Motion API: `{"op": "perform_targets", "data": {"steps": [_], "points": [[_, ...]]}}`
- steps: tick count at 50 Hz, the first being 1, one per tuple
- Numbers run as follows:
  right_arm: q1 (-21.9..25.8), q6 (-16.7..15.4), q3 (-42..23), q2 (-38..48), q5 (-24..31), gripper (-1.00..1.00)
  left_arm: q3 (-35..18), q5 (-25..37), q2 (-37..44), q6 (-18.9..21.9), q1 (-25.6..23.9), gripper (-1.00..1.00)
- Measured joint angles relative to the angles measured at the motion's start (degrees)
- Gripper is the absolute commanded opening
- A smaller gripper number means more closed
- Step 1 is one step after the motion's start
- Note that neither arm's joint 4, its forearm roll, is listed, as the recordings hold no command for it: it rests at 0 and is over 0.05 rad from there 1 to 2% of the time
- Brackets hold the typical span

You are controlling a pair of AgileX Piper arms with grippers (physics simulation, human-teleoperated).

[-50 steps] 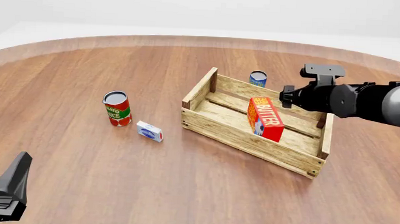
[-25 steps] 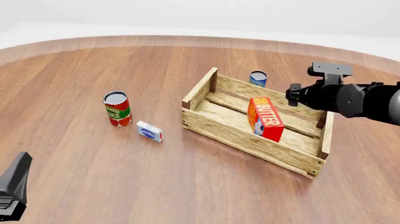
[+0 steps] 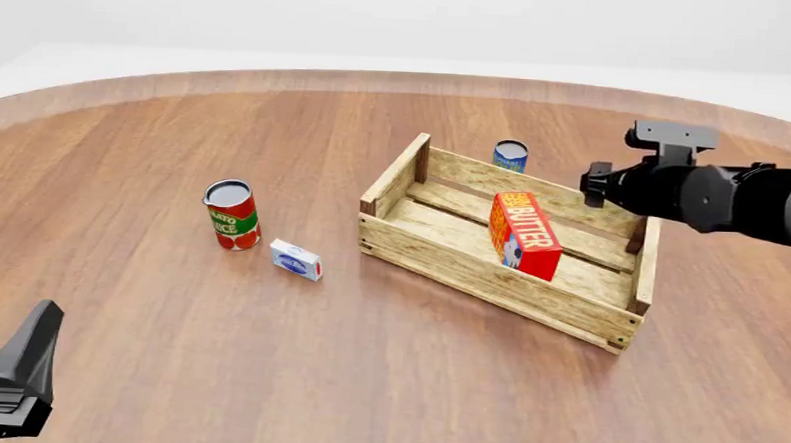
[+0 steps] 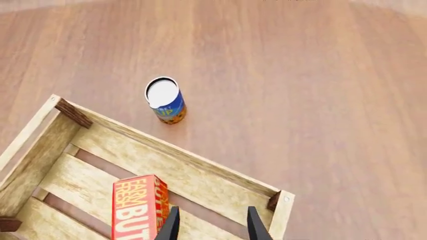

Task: Pick up the butter and put it in the tray.

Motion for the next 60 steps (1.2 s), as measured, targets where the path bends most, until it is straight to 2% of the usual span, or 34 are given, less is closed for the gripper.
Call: {"op": "perform_targets", "data": {"steps": [60], "points": [[-6.66, 0.69, 1.11, -1.42, -1.97, 1.0, 0.0, 0.0, 0.0, 0.0, 0.0, 1.0]]}}
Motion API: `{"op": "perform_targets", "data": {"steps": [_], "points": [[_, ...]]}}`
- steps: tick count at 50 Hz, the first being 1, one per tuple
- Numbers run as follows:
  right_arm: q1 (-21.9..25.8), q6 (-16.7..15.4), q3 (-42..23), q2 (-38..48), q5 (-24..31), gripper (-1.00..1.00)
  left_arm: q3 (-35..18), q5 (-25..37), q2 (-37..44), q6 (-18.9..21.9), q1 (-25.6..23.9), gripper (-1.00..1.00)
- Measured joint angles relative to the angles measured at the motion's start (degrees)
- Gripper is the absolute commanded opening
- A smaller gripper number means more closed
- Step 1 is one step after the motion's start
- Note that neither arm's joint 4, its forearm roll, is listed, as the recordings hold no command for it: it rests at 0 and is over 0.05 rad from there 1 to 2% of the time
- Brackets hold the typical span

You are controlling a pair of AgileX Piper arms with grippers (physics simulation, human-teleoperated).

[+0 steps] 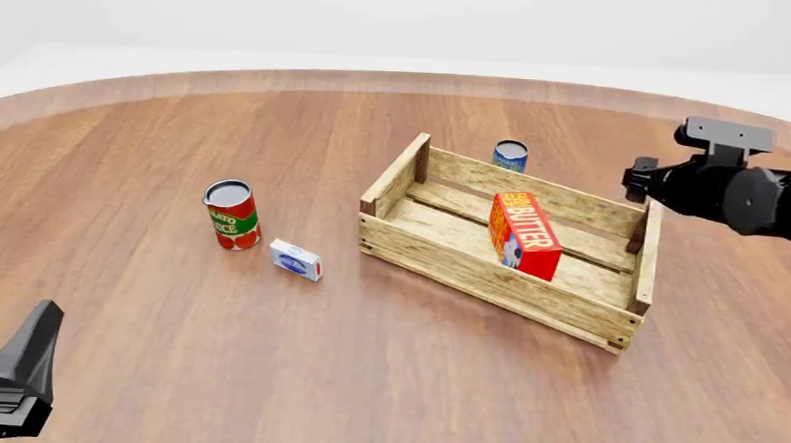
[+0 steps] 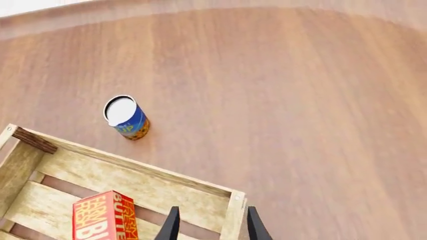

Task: Pick up the butter and put it in the tray.

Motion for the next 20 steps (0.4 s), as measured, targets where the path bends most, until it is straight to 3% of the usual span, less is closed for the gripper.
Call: {"op": "perform_targets", "data": {"steps": [20], "points": [[-2.53, 0.05, 0.64, -0.75, -0.88, 1.0, 0.0, 0.0, 0.0, 0.0, 0.0, 1.0]]}}
